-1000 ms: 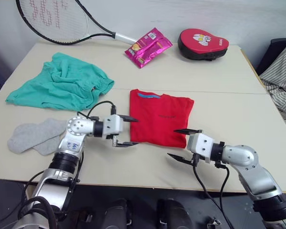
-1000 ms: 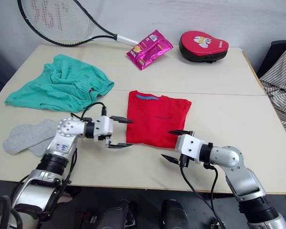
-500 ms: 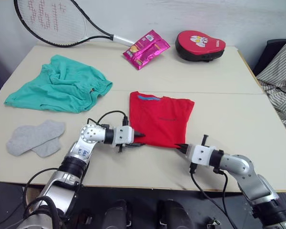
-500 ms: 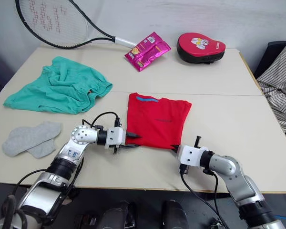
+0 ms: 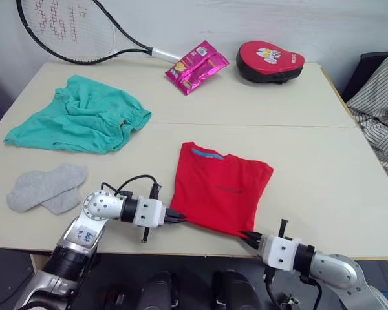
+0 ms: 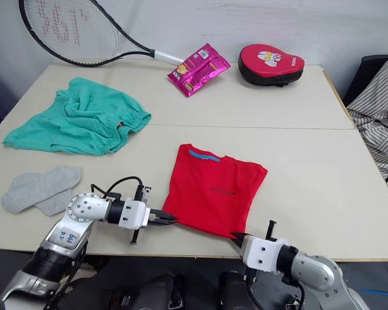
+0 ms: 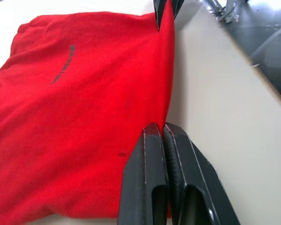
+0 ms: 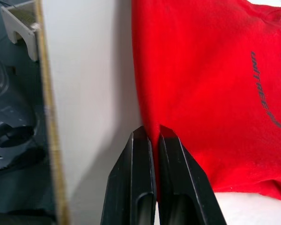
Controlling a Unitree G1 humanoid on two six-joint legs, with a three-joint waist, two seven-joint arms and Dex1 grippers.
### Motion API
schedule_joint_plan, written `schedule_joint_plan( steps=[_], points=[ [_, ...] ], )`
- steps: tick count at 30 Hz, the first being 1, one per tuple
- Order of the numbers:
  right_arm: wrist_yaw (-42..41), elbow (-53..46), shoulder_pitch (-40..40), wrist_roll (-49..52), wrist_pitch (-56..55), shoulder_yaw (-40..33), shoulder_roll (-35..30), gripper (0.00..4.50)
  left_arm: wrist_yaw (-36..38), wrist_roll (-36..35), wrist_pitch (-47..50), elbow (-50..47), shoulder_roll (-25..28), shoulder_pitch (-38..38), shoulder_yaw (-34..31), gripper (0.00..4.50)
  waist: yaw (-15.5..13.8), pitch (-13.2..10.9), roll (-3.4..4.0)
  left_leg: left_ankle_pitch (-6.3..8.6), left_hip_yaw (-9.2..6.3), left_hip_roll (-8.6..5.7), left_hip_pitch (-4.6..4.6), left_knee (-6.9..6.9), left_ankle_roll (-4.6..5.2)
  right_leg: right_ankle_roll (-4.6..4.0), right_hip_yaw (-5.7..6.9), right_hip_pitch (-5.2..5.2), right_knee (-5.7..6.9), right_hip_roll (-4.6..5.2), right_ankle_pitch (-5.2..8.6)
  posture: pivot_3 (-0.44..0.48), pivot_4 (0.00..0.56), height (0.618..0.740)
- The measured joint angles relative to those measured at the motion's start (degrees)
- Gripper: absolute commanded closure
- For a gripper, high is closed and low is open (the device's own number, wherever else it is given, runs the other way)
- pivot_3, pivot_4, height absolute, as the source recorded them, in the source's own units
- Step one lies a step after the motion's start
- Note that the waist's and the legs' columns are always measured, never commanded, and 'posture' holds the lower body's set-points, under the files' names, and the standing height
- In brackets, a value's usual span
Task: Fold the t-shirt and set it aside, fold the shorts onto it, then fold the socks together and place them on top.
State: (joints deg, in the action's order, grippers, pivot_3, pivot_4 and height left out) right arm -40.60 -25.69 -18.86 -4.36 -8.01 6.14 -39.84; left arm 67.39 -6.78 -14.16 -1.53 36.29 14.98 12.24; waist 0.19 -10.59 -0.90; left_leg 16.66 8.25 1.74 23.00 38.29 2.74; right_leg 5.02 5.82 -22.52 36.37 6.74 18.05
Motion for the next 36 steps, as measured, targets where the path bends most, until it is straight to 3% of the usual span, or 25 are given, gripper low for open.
schedule_joint_plan(
  steps=[1, 6, 8, 10, 13, 15, 16, 19, 22, 25, 29, 36],
  points=[
    [0.1, 0.0, 0.0, 0.1, 0.0, -0.1, 0.0, 4.5, -0.1, -0.2, 0.6, -0.5, 0.1, -0.2, 0.0, 4.48, 0.0, 0.0, 0.0, -0.01, 0.0, -0.01, -0.01, -0.02, -0.02, 0.0, 0.0, 0.0, -0.01, 0.0, 0.0, 0.0, 0.15, 0.74],
    [-2.8, 1.1, 0.4, 5.5, 0.4, -1.5, -1.0, 3.19, 0.3, -2.6, 5.2, -3.4, 1.6, -0.8, -0.3, 3.28, -0.1, 0.0, 0.0, -0.04, -0.01, 0.0, -0.01, -0.1, -0.01, -0.03, 0.02, -0.01, -0.06, 0.0, 0.01, 0.0, 0.15, 0.74],
    [-6.1, -0.1, -0.3, 10.9, 2.1, -2.4, -2.6, 3.19, 0.4, -5.7, 9.7, -5.2, 2.1, -0.6, -1.3, 3.28, -0.2, 0.0, 0.0, -0.05, -0.03, 0.0, 0.02, -0.11, 0.02, -0.03, 0.04, -0.01, -0.09, 0.0, 0.02, 0.0, 0.15, 0.74],
    [-8.6, -3.1, -0.9, 18.0, 6.5, -3.9, -3.8, 3.56, 1.3, -10.3, 14.7, -7.7, 2.8, -0.4, -2.7, 3.23, -0.1, 0.0, 0.0, -0.06, -0.1, 0.01, 0.03, -0.14, 0.03, -0.03, 0.06, 0.03, -0.15, 0.0, 0.01, 0.0, 0.15, 0.74],
    [-9.3, -7.9, 1.0, 32.5, 16.8, -8.1, -5.1, 4.5, 3.0, -17.7, 21.8, -11.0, 4.5, 0.1, -5.2, 3.86, 0.1, 0.0, 0.01, -0.08, -0.14, 0.02, 0.01, -0.13, 0.01, -0.03, 0.06, 0.06, -0.14, 0.0, 0.01, 0.0, 0.15, 0.74],
    [-9.1, -9.3, 5.7, 38.5, 21.9, -9.8, -5.8, 4.5, 2.3, -20.8, 24.7, -11.3, 3.2, 1.9, -6.8, 4.46, 0.0, 0.0, 0.01, -0.11, -0.2, 0.01, -0.03, -0.12, 0.04, -0.06, 0.11, 0.09, -0.15, 0.0, 0.0, 0.0, 0.15, 0.74],
    [-8.6, -9.5, 8.1, 39.4, 23.6, -9.8, -5.7, 4.5, 1.5, -21.0, 25.2, -11.1, 2.1, 3.0, -6.9, 4.46, -0.1, 0.0, 0.01, -0.11, -0.21, 0.0, -0.03, -0.13, 0.02, -0.06, 0.13, 0.09, -0.15, -0.01, 0.0, 0.0, 0.15, 0.74],
    [-7.3, -7.5, 14.5, 35.8, 24.4, -5.8, -3.3, 4.5, -0.8, -17.9, 23.4, -7.7, -1.4, 5.5, -5.6, 4.46, -0.4, 0.0, 0.0, -0.15, -0.22, -0.04, 0.0, -0.17, -0.03, -0.06, 0.19, 0.1, -0.23, -0.02, 0.0, 0.0, 0.15, 0.74],
    [-5.7, 0.7, 20.4, 24.9, 19.5, 3.5, 2.7, 4.5, -4.7, -10.2, 18.3, 0.0, -7.1, 7.8, -0.5, 4.46, -0.3, 0.1, -0.02, -0.16, -0.09, -0.12, 0.15, -0.17, 0.03, 0.0, 0.19, 0.0, -0.28, -0.07, -0.04, 0.0, 0.15, 0.74],
    [-3.5, 9.0, 22.7, 17.5, 14.3, 7.8, 7.0, 4.5, -5.8, -2.7, 10.5, 7.2, -8.4, 8.2, 4.0, 4.46, -0.1, 0.1, -0.05, -0.17, 0.12, -0.09, 0.2, -0.14, 0.05, 0.01, 0.18, -0.1, -0.32, -0.16, -0.04, 0.0, 0.15, 0.74],
    [-0.4, 18.2, 24.4, 13.3, 8.6, 7.0, 11.0, 4.5, -8.1, 1.2, 6.5, 13.9, -10.6, 10.3, 4.8, 4.46, -0.1, 0.1, -0.05, -0.21, 0.15, -0.07, 0.15, -0.08, 0.11, 0.08, 0.16, -0.05, -0.29, -0.15, -0.08, 0.0, 0.15, 0.74],
    [4.4, 27.1, 26.1, 15.2, 8.0, -2.0, 12.7, 4.5, -7.8, 2.3, 6.6, 14.5, -8.6, 9.8, 4.5, 4.46, 0.1, 0.6, 0.06, -0.17, 0.02, -0.03, -0.17, -0.2, 0.01, 0.03, 0.05, 0.16, -0.25, -0.05, -0.14, 0.0, 0.15, 0.74]
  ],
)
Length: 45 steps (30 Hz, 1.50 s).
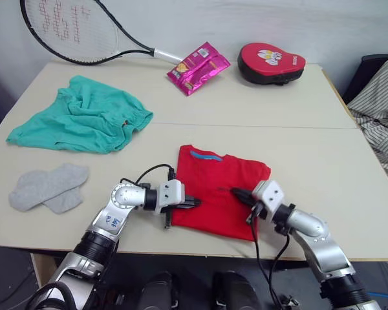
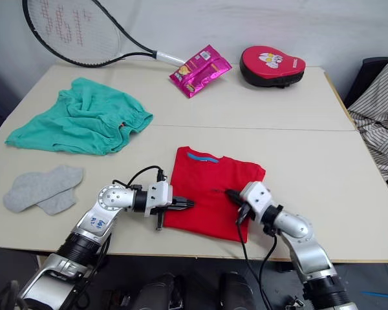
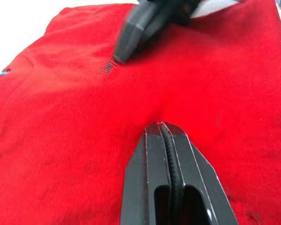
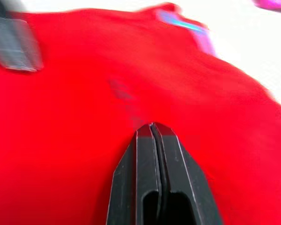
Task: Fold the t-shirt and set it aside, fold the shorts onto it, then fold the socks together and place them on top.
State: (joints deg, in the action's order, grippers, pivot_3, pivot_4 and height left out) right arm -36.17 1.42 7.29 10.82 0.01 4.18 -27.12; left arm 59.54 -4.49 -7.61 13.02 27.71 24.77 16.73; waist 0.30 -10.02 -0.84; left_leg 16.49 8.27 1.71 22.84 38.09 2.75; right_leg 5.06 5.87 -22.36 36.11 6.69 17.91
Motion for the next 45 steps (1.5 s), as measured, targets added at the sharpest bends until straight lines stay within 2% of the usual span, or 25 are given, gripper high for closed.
schedule_joint_plan(
  steps=[4, 8, 11, 15, 17, 20, 23, 27, 30, 33, 37, 41, 43, 45],
  points=[
    [3.2, 6.8, 3.7, 2.7, 2.4, -6.4, 1.2, 4.5, 0.5, -0.2, 0.5, -0.6, 1.6, -1.0, -0.8, 4.46, 0.2, 0.2, 0.28, 0.26, 0.01, 0.03, -0.73, -0.27, -0.35, -0.1, -0.04, 0.62, -0.17, 0.01, 0.06, 0.0, 0.15, 0.74],
    [3.2, 10.2, 4.7, 3.0, 2.1, -9.3, 0.9, 4.5, 1.2, -4.6, 4.7, 0.2, 0.8, -1.8, -3.9, 4.46, 0.4, 0.2, 0.4, 0.27, 0.0, 0.03, -0.71, -0.31, -0.37, -0.12, -0.04, 0.61, -0.17, 0.03, 0.07, 0.0, 0.15, 0.74],
    [0.4, 8.4, 4.6, 5.5, 2.5, -10.0, 0.9, 4.5, 1.7, -11.1, 11.6, -0.1, -1.0, -1.3, -7.5, 4.46, 0.6, 0.1, 0.47, 0.05, -0.01, 0.02, -0.45, -0.31, -0.07, -0.11, -0.03, 0.36, -0.14, 0.03, 0.07, 0.0, 0.15, 0.74],
    [-3.4, -0.7, 5.4, 9.4, 5.4, -9.9, 0.4, 4.5, 1.6, -13.1, 13.9, -0.7, -1.5, 2.3, -10.0, 4.46, 1.0, 0.1, 0.53, 0.03, 0.01, 0.02, -0.39, -0.31, -0.07, -0.11, 0.0, 0.32, -0.13, -0.01, 0.07, 0.0, 0.15, 0.74],
    [-4.7, -4.2, 6.7, 9.4, 6.6, -7.9, 0.2, 4.5, -0.1, -12.6, 12.9, 1.0, -3.0, 4.7, -10.6, 4.46, 1.1, 0.1, 0.53, 0.04, 0.0, 0.02, -0.41, -0.31, -0.07, -0.11, 0.02, 0.35, -0.13, -0.02, 0.07, 0.0, 0.15, 0.74],
    [-6.1, -5.6, 8.7, 4.9, 5.7, -0.4, 1.5, 4.5, -3.6, -8.4, 8.6, 7.9, -5.3, 8.7, -9.9, 4.46, 1.2, 0.1, 0.52, 0.04, 0.02, 0.01, -0.42, -0.33, -0.07, -0.1, 0.05, 0.33, -0.14, -0.06, 0.07, 0.0, 0.15, 0.74],
    [-6.2, -1.3, 9.7, -1.0, 2.3, 6.1, 3.9, 4.5, -8.0, -4.1, 4.8, 15.1, -7.8, 11.3, -8.8, 4.46, 1.2, 0.1, 0.49, 0.03, 0.12, -0.03, -0.27, -0.34, -0.06, -0.1, 0.01, 0.15, -0.12, -0.08, 0.08, 0.0, 0.15, 0.74],
    [-3.0, 8.4, 12.3, -4.2, -1.9, 6.6, 7.4, 4.5, -14.4, -0.1, 3.0, 23.4, -9.9, 14.0, -8.9, 4.46, 1.2, 0.0, 0.45, -0.14, 0.15, -0.04, 0.32, -0.04, 0.04, -0.03, 0.06, -0.33, 0.34, -0.09, 0.04, 0.0, 0.15, 0.74],
    [0.3, 14.0, 15.1, -4.3, -3.4, 3.6, 8.5, 4.5, -18.9, 1.3, 3.2, 26.0, -11.1, 15.9, -9.3, 4.46, 1.0, 0.0, 0.42, -0.18, 0.1, -0.07, 0.29, 0.03, 0.12, 0.04, 0.07, -0.22, 0.32, -0.05, 0.0, 0.0, 0.15, 0.74],
    [2.7, 16.8, 15.4, -2.6, -3.3, -0.5, 8.5, 4.5, -19.8, 2.2, 4.0, 25.6, -11.1, 15.7, -8.8, 4.46, 1.0, 0.1, 0.31, -0.17, 0.03, -0.07, 0.2, 0.01, 0.1, 0.05, 0.06, -0.12, 0.28, -0.02, -0.01, 0.0, 0.15, 0.74],
    [4.4, 17.7, 14.2, 0.7, -2.1, -6.3, 8.4, 4.5, -19.5, 2.5, 3.8, 23.1, -10.6, 13.5, -9.0, 4.46, 1.2, 0.2, 0.33, -0.1, 0.03, -0.04, 0.07, -0.07, 0.0, 0.05, 0.02, -0.05, 0.01, -0.01, -0.01, 0.0, 0.15, 0.74],
    [3.5, 14.2, 10.1, 4.0, 0.5, -10.0, 6.4, 4.5, -20.1, 0.9, -1.8, 23.4, -11.0, 11.5, -11.5, 4.46, 1.2, 0.2, 0.37, -0.06, 0.05, -0.03, 0.1, -0.16, -0.03, 0.05, -0.02, -0.13, -0.04, 0.0, -0.01, 0.0, 0.15, 0.74],
    [1.4, 7.7, 6.5, 8.3, 6.3, -11.5, 4.2, 4.15, -17.8, -2.0, -3.1, 23.3, -11.4, 10.5, -13.5, 4.5, 1.2, 0.1, 0.42, -0.06, 0.04, -0.01, 0.27, -0.17, -0.03, 0.04, -0.02, -0.29, -0.04, 0.0, -0.01, 0.0, 0.15, 0.74],
    [-0.6, 0.1, 2.6, 14.9, 14.6, -13.9, 1.1, 3.62, -11.6, -5.8, -2.4, 21.2, -10.6, 9.6, -14.2, 4.5, 1.2, 0.1, 0.44, -0.06, 0.04, 0.0, 0.33, -0.2, -0.03, 0.03, -0.01, -0.33, -0.07, -0.01, -0.01, 0.0, 0.15, 0.74]
  ],
)
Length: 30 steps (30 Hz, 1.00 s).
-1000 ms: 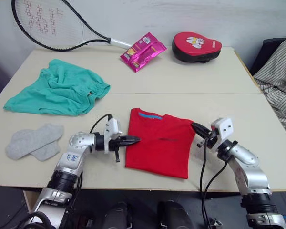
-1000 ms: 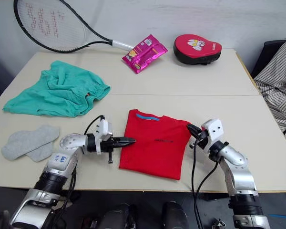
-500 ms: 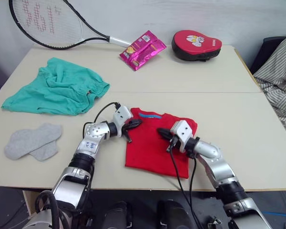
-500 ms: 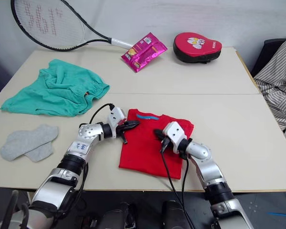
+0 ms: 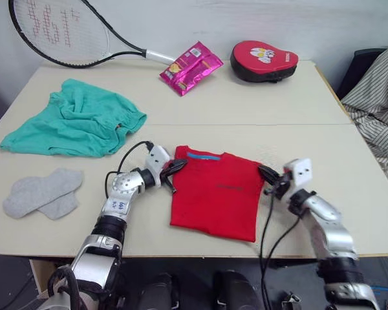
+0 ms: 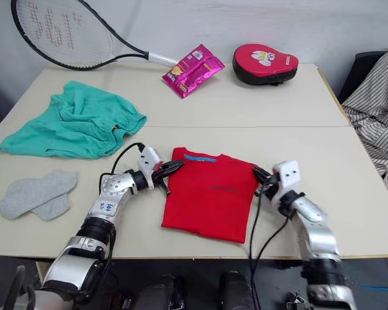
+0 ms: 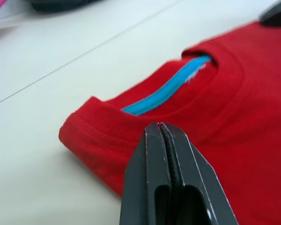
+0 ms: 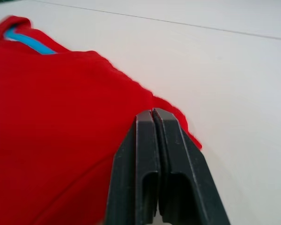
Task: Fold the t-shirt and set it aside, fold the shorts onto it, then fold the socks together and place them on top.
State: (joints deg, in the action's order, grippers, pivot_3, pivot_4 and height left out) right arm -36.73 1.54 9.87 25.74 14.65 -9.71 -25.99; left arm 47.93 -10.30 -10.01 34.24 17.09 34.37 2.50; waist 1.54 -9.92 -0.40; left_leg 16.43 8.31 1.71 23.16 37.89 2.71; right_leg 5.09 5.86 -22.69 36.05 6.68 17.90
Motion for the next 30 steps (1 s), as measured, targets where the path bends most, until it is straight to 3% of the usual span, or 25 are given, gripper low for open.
schedule_joint_plan(
  steps=[4, 10, 11, 15, 20, 23, 30],
  points=[
    [-0.6, -11.3, -4.7, 15.4, 20.6, -6.4, -7.6, 2.25, 13.8, -5.7, 3.4, -8.0, 4.3, -1.3, 0.7, 3.61, 0.0, 0.0, 0.01, 0.02, -0.06, 0.01, -0.02, 0.0, 0.03, -0.04, 0.01, 0.06, -0.07, 0.02, 0.0, 0.0, 0.15, 0.74],
    [-0.4, -14.4, -9.2, 37.0, 53.1, -11.2, -21.5, 0.09, 21.8, -10.5, 9.3, -16.0, 10.3, -2.4, -0.7, 1.7, -0.1, 0.0, 0.04, 0.26, -0.24, 0.02, -0.02, -0.02, 0.43, -0.11, 0.1, 0.14, -0.21, 0.1, 0.03, 0.0, 0.15, 0.74],
    [-0.1, -14.8, -9.2, 37.9, 55.3, -10.5, -21.6, 0.0, 22.9, -11.2, 9.6, -16.7, 11.0, -2.9, -1.3, 1.38, 0.0, 0.0, 0.04, 0.27, -0.23, 0.02, -0.02, -0.02, 0.42, -0.11, 0.09, 0.14, -0.21, 0.1, 0.03, 0.0, 0.15, 0.74],
    [5.0, -14.6, -3.6, 39.2, 60.6, -8.3, -17.4, 0.0, 25.4, -12.0, 9.6, -18.6, 11.5, -4.8, -1.5, 0.1, 0.3, 0.0, 0.03, 0.24, -0.2, 0.02, -0.06, -0.03, 0.36, -0.11, 0.08, 0.14, -0.17, 0.07, 0.03, 0.0, 0.15, 0.74],
    [10.5, -11.5, 4.4, 39.3, 65.5, -5.8, -10.4, 0.0, 26.6, -12.1, 9.6, -18.6, 13.5, -7.2, -2.1, 0.02, 0.3, 0.0, -0.09, 0.18, -0.2, 0.06, -0.06, -0.06, 0.24, -0.15, 0.09, 0.11, -0.15, 0.02, 0.03, 0.0, 0.15, 0.74],
    [12.6, -8.8, 8.0, 38.4, 66.7, -5.3, -6.2, 0.61, 26.6, -11.9, 8.5, -18.0, 13.9, -7.3, -2.6, 0.0, 0.3, 0.1, -0.14, 0.18, -0.2, 0.07, -0.06, -0.06, 0.24, -0.16, 0.09, 0.11, -0.16, 0.02, 0.02, 0.0, 0.15, 0.74],
    [14.7, -0.9, 13.3, 32.7, 64.6, -3.3, -0.9, 3.14, 25.8, -11.5, 5.9, -17.2, 13.8, -7.0, -2.7, 0.0, 0.8, 0.1, -0.16, 0.05, -0.17, 0.06, -0.1, -0.13, 0.04, -0.18, 0.08, 0.11, -0.12, 0.02, 0.01, 0.0, 0.15, 0.74]
  ],
)
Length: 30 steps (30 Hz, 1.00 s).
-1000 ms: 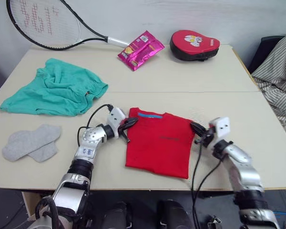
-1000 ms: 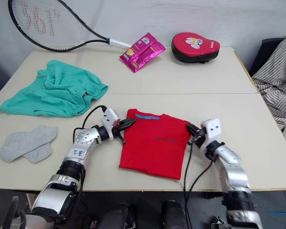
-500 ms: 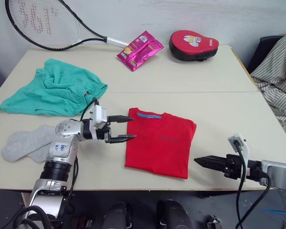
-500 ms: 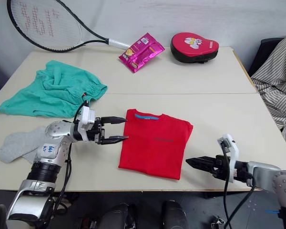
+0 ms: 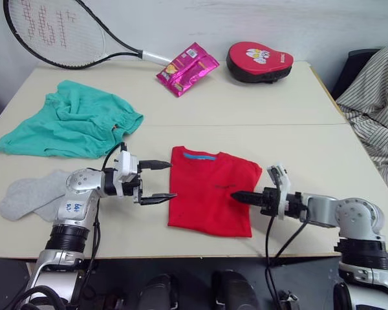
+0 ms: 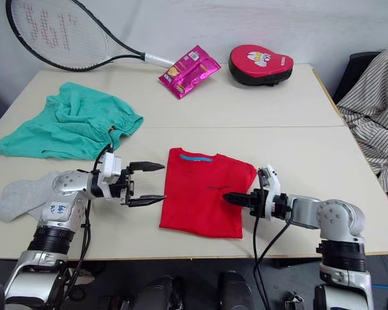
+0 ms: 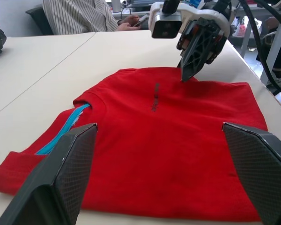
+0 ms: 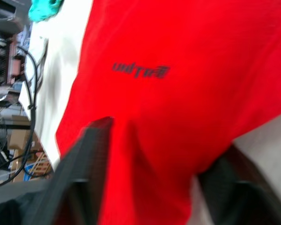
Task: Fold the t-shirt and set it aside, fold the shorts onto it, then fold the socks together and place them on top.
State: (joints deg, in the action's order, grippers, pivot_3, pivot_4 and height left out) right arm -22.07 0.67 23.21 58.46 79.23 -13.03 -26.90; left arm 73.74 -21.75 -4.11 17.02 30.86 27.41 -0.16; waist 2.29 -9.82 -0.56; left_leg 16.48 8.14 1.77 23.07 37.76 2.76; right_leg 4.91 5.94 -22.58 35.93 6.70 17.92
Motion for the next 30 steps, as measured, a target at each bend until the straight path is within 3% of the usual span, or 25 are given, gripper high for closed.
schedule_joint_plan(
  steps=[4, 6, 12, 22, 27, 30],
  points=[
    [0.0, -0.9, 0.0, -1.3, 0.2, 1.3, 0.0, 4.47, -0.3, 0.2, -0.9, 1.8, 0.0, 0.4, 0.0, 0.0, 0.0, 0.2, -0.36, 0.01, -0.03, 0.01, -0.02, -0.03, 0.01, 0.0, 0.02, 0.01, -0.01, 0.0, 0.0, 0.0, 0.15, 0.74],
    [0.4, -1.5, -0.4, -2.1, 0.7, 0.8, -0.1, 4.47, -0.3, 0.2, -1.1, 1.9, 0.0, 0.7, 0.0, 0.0, -0.3, 0.5, -0.77, 0.06, -0.06, 0.0, -0.01, -0.05, -0.05, -0.01, 0.02, 0.03, -0.07, 0.03, -0.01, 0.0, 0.15, 0.74],
    [0.6, -2.6, -2.4, -2.0, 3.2, -4.1, -3.3, 4.47, -0.4, 0.2, -1.5, 2.3, 0.0, 1.2, -0.9, 0.0, -2.0, 0.4, -0.66, 0.23, -0.06, -0.37, 0.11, -0.14, -0.05, 0.04, 0.1, 0.03, -0.3, 0.47, -0.05, 0.0, 0.15, 0.74],
    [-1.0, 11.1, -6.2, -9.5, -0.6, -18.6, -23.0, 4.47, -0.4, -0.1, -1.5, 4.1, 0.0, 1.4, -1.6, 0.0, -2.2, 0.0, 0.09, 0.11, 0.29, -1.16, 0.37, -0.49, 1.13, 0.78, 0.54, 0.02, -1.06, 1.3, -0.46, 0.0, 0.15, 0.74],
    [-11.6, 24.6, -8.5, -18.1, -11.6, -14.9, -35.2, 4.47, 0.3, -0.4, -1.4, 4.3, -0.3, 2.6, -2.0, 0.0, -2.0, -0.1, 0.27, 0.06, 0.51, -1.07, 0.32, -0.48, 1.15, 0.89, 0.63, 0.03, -1.05, 1.12, -0.45, 0.0, 0.15, 0.74],
    [-16.8, 32.7, -4.7, -23.5, -18.7, -10.6, -37.6, 4.47, 0.8, -0.5, -1.3, 4.3, -0.3, 2.9, -2.1, 0.0, -1.3, -0.2, 0.24, -0.03, 0.63, -0.96, 0.21, -0.47, 1.06, 1.04, 0.57, 0.04, -0.99, 1.02, -0.54, 0.0, 0.15, 0.74]
  ],
)
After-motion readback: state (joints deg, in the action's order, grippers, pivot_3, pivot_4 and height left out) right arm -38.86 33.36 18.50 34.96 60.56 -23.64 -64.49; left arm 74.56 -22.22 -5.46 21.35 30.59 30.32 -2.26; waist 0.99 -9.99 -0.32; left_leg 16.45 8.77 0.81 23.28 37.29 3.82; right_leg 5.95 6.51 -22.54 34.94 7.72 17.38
